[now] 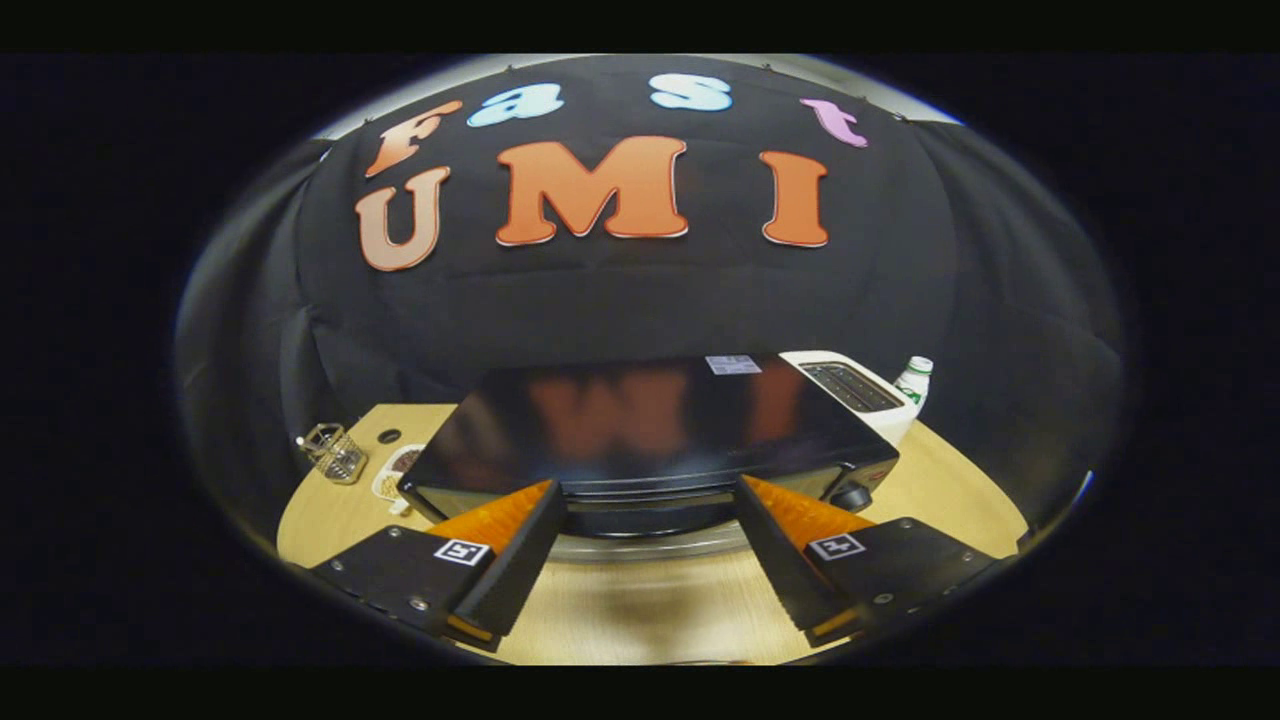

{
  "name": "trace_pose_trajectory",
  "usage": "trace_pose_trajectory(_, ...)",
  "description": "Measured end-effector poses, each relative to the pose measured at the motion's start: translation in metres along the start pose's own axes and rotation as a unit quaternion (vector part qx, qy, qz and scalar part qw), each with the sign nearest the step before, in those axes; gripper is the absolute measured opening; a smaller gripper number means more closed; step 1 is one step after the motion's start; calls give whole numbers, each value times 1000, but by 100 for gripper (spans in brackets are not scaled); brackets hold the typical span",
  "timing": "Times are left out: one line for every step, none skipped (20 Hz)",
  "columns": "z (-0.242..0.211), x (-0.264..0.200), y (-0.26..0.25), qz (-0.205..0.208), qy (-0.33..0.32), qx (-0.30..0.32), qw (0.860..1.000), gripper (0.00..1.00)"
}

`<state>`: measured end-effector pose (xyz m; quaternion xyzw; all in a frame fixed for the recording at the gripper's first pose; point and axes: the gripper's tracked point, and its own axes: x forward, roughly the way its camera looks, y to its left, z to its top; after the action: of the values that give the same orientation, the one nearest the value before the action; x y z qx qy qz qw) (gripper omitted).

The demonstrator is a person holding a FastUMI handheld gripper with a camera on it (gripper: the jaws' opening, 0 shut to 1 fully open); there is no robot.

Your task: Open the toaster oven, put the food inside, and close the toaster oven door.

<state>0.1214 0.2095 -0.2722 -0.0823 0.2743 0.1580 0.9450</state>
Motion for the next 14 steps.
trace_pose_trajectory(-3, -1, 0, 3, 9, -5, 1000, 100)
trace_pose_trajectory(-3, -4, 0, 5, 11, -5, 1000, 100)
trace_pose_trajectory(-6, -6, -1, 7, 17, -5, 1000, 100)
trace_pose_trajectory(-8, -10, -2, 7, 21, -8, 1000, 100)
trace_pose_trajectory(-13, -16, -3, 8, 28, -10, 1000, 100)
trace_pose_trajectory(-18, -23, -4, 8, 32, -8, 999, 100)
trace_pose_trajectory(-24, -29, -5, 8, 36, -7, 999, 100)
trace_pose_trajectory(-33, -38, -6, 9, 42, -6, 999, 100)
trace_pose_trajectory(-41, -46, -7, 10, 48, -8, 999, 100)
trace_pose_trajectory(-52, -53, -8, 9, 57, -8, 998, 100)
trace_pose_trajectory(-64, -58, -12, 4, 69, -14, 998, 100)
trace_pose_trajectory(-76, -63, -13, 4, 84, -17, 996, 100)
trace_pose_trajectory(-83, -69, -14, 7, 86, -12, 996, 100)
trace_pose_trajectory(-91, -68, -13, 8, 92, -8, 996, 100)
